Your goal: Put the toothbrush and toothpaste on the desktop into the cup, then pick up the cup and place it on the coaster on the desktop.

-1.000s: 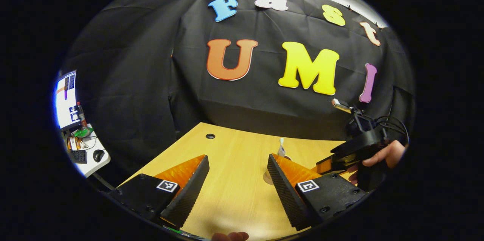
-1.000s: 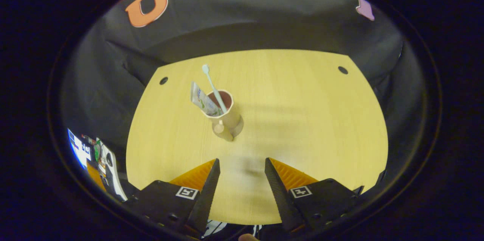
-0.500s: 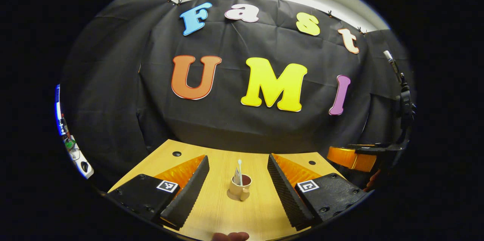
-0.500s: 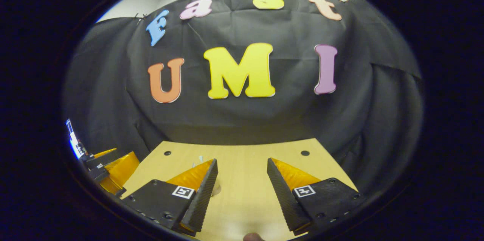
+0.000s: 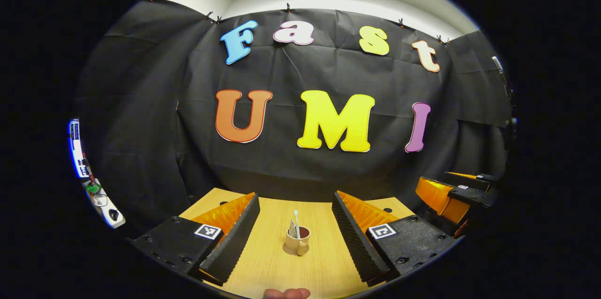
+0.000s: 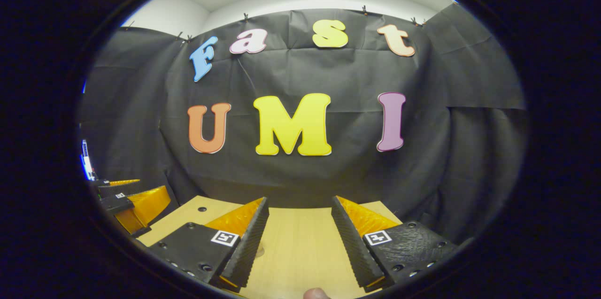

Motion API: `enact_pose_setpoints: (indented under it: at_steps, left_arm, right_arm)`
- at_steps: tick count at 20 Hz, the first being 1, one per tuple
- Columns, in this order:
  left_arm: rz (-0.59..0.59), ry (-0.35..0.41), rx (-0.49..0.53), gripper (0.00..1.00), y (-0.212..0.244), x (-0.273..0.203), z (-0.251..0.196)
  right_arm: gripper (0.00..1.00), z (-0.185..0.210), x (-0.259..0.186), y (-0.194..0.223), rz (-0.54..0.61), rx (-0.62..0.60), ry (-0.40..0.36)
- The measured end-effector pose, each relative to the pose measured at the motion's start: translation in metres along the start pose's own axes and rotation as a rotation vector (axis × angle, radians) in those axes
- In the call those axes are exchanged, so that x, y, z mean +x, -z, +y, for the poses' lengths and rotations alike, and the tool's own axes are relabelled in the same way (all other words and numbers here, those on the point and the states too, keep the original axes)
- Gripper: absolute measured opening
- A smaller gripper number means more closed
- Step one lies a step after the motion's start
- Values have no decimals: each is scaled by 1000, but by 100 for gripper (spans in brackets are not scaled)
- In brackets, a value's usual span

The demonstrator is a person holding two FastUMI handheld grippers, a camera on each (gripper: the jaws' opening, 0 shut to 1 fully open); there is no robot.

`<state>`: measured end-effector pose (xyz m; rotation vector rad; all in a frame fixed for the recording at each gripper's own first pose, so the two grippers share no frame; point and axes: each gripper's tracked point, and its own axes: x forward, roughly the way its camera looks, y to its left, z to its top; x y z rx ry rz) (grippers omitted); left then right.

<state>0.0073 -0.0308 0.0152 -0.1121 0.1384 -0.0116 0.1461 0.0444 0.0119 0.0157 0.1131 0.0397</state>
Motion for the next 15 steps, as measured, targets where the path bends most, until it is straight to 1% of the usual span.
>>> enact_pose_setpoints:
  at_steps: [3, 6, 14, 15]
  left_arm:
    - [-6, -13, -8, 98, -6, 0, 5]
    - [-10, -31, -12, 98, -9, 3, 12]
    - [-14, -59, -12, 98, -13, 7, 29]
    - [-12, -61, -12, 89, -14, 9, 30]
  right_arm:
    - [82, -1, -2, 1, -4, -16, -16]
    - [82, -1, 0, 4, 8, 19, -31]
    - [83, -1, -3, 1, -9, 15, -21]
    - [84, -2, -3, 1, -4, 17, -19]
